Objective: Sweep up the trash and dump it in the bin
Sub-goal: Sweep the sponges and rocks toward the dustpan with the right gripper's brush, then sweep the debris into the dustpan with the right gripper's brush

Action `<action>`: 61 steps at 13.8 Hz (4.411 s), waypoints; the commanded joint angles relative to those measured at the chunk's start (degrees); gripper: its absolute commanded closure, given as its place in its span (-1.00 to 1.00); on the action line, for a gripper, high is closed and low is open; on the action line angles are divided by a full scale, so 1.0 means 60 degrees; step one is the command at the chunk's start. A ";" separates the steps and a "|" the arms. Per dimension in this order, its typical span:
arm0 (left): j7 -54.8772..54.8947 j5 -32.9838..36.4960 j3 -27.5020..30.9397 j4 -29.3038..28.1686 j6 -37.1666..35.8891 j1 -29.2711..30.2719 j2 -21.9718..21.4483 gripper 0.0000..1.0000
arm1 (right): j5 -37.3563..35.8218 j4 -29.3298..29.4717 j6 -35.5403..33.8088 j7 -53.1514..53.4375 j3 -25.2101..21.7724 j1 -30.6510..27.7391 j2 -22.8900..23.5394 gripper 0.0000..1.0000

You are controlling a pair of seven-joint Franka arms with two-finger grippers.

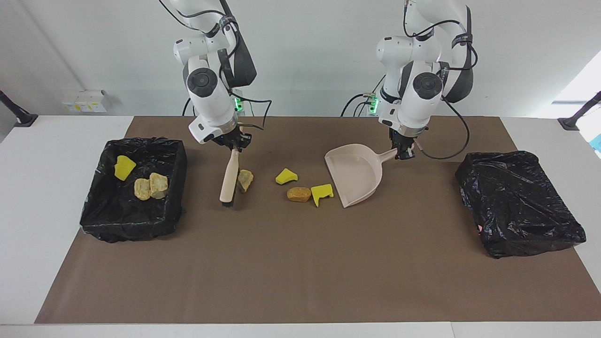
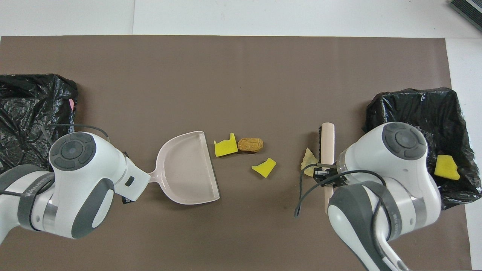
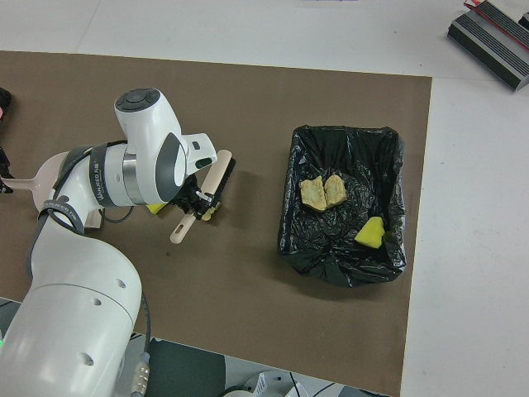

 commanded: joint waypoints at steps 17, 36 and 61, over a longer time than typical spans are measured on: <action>-0.0188 0.0021 0.0079 -0.0526 0.1200 -0.0056 -0.0117 1.00 | 0.0061 0.2008 0.2446 -0.0569 0.0322 0.2277 0.3064 1.00; -0.0407 -0.0023 0.0079 -0.0570 0.1215 -0.0099 0.0000 1.00 | 0.1939 0.1590 -0.0630 0.0273 0.0968 0.1282 0.0972 1.00; -0.0612 -0.0139 0.0079 -0.0526 0.1200 -0.0012 0.0030 1.00 | 0.3710 0.2581 0.2832 -0.0663 0.1042 0.3478 0.3388 1.00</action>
